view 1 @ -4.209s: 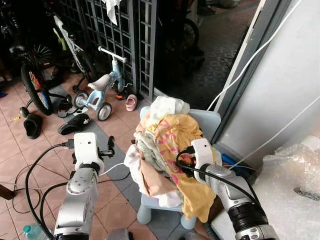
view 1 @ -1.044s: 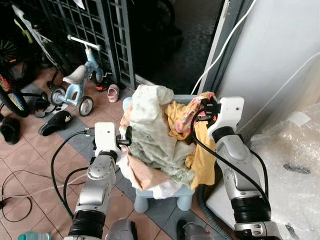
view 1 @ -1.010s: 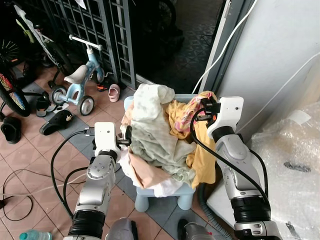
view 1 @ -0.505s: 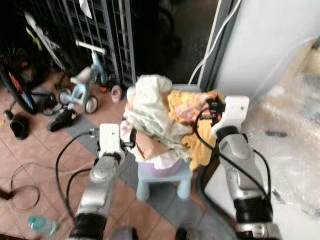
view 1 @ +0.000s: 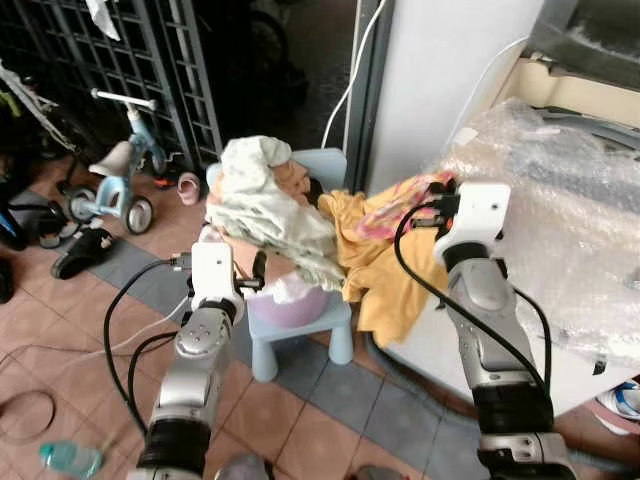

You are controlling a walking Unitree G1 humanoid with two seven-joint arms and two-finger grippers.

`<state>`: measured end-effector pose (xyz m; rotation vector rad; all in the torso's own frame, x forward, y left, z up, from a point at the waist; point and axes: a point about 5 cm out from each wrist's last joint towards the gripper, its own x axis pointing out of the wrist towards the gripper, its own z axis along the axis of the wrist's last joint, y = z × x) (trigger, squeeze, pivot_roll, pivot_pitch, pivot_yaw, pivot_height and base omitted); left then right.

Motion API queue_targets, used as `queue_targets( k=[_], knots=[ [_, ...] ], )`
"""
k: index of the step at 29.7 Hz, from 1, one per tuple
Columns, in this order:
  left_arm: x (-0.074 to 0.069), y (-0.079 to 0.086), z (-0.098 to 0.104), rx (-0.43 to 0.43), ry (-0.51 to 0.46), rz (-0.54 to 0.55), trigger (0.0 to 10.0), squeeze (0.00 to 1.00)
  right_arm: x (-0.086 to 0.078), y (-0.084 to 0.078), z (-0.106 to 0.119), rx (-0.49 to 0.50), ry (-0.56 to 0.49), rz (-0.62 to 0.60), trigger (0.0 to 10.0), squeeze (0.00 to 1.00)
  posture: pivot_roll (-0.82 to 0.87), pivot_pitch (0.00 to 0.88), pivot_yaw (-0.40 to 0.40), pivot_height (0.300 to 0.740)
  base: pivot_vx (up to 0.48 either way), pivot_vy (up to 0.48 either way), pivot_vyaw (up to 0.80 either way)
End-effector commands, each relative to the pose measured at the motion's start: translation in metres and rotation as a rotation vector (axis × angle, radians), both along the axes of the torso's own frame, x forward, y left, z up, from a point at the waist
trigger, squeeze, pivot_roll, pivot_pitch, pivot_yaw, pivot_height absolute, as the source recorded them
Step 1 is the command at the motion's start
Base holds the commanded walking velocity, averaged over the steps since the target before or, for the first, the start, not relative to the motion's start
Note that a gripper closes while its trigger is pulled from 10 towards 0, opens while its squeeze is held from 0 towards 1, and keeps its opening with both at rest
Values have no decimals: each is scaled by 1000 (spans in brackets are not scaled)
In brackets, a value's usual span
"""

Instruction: Clothes washing

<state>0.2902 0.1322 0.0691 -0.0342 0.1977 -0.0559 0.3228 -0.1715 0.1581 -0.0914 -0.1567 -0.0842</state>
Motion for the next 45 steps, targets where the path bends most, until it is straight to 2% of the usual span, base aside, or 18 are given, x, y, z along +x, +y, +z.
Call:
queue_targets(
  k=[1, 7, 12, 14, 27, 33, 39, 45],
  knots=[
    [1, 1, 3, -9, -14, -11, 10000, 0, 4, 0, 13, -4, -56, -14, 10000, 0, -49, 0, 24, 740, 0, 0, -800],
    [0, 1, 7, -27, -45, -31, 10000, 0, 10, -1, 25, -73, -109, 16, 10000, 0, -47, 0, 25, 740, 0, 0, -800],
    [0, 1, 7, -29, -51, -39, 10000, 0, 21, 0, 50, -181, -197, 104, 10000, 0, -46, 0, 28, 740, 119, 0, -800],
    [0, 1, 7, -28, -52, -41, 10000, 0, 23, -1, 54, -195, -209, 112, 10000, 0, -46, 0, 28, 740, 315, 0, 0],
    [0, -1, 7, -27, -52, -53, 10000, 0, 41, -15, 85, -223, -275, 97, 10000, 0, -43, 0, 26, 740, 372, 0, -185],
    [-1, -1, 6, -26, -44, -50, 10000, 0, 53, -35, 103, -173, -280, 8, 10000, 0, -41, 0, 24, 740, 358, 0, -533],
    [-1, -1, 6, -22, -45, -54, 10000, 0, 57, -38, 108, -165, -283, -2, 10000, 0, -38, 0, 22, 740, 41, 0, -800],
    [-1, -2, 6, -25, -48, -57, 10000, 0, 68, -39, 133, -213, -313, 26, 10000, 0, -37, 0, 22, 740, 230, 0, -133]
  ],
)
